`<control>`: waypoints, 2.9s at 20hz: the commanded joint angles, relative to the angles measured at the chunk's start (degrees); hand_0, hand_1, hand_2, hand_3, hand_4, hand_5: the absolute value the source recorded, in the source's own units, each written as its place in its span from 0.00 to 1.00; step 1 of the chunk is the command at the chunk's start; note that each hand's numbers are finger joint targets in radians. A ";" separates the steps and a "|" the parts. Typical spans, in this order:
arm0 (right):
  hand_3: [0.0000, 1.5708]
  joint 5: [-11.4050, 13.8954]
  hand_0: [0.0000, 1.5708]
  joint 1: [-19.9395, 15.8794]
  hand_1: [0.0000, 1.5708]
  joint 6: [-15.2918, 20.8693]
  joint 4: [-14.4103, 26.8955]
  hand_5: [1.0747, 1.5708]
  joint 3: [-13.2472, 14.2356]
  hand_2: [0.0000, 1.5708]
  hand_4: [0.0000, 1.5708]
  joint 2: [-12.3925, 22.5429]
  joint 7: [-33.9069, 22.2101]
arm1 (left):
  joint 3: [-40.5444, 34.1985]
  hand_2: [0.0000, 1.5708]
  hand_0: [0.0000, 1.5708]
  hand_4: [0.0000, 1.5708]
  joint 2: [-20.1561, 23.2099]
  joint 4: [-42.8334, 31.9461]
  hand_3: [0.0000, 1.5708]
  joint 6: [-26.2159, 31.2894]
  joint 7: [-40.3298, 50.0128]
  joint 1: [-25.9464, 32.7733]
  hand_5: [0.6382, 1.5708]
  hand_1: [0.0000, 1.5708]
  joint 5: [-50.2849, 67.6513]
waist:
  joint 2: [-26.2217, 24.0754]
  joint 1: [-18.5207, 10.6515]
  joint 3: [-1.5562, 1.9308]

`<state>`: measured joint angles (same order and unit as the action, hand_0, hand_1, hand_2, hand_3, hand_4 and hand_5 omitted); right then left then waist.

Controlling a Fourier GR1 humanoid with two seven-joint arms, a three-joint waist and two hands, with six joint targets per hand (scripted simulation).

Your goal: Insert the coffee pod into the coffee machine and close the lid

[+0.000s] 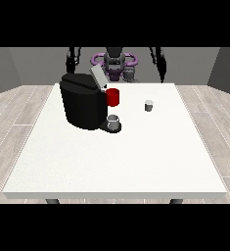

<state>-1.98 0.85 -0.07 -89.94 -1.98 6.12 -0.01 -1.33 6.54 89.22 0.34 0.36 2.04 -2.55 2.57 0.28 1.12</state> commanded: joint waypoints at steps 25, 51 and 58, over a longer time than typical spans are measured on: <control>0.00 10.91 0.00 -9.52 0.00 9.04 1.19 1.00 -1.68 0.00 0.00 -3.00 -0.31 | -1.74 0.00 0.00 0.00 21.79 -23.86 0.00 13.40 -4.54 -23.63 1.00 0.00 -17.41 | 8.65 9.44 -1.13; 0.00 9.33 0.00 -19.32 0.00 7.31 11.72 1.00 0.49 0.00 0.00 -4.27 -0.34 | 8.05 0.65 0.56 0.22 18.72 -44.26 0.56 0.48 -10.54 -36.04 1.00 0.56 -43.02 | 12.51 9.67 -1.13; 0.00 9.54 0.00 -16.29 0.00 8.32 16.27 1.00 1.49 0.00 0.00 -4.85 1.92 | 9.20 0.62 0.48 0.25 17.47 -48.94 0.54 2.42 -12.11 -36.36 1.00 0.48 -47.00 | 9.54 8.08 -1.13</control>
<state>8.02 -15.68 8.13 -75.00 -1.56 1.12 1.91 7.48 24.38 43.33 2.80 -10.55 -34.07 -47.23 12.96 8.70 0.04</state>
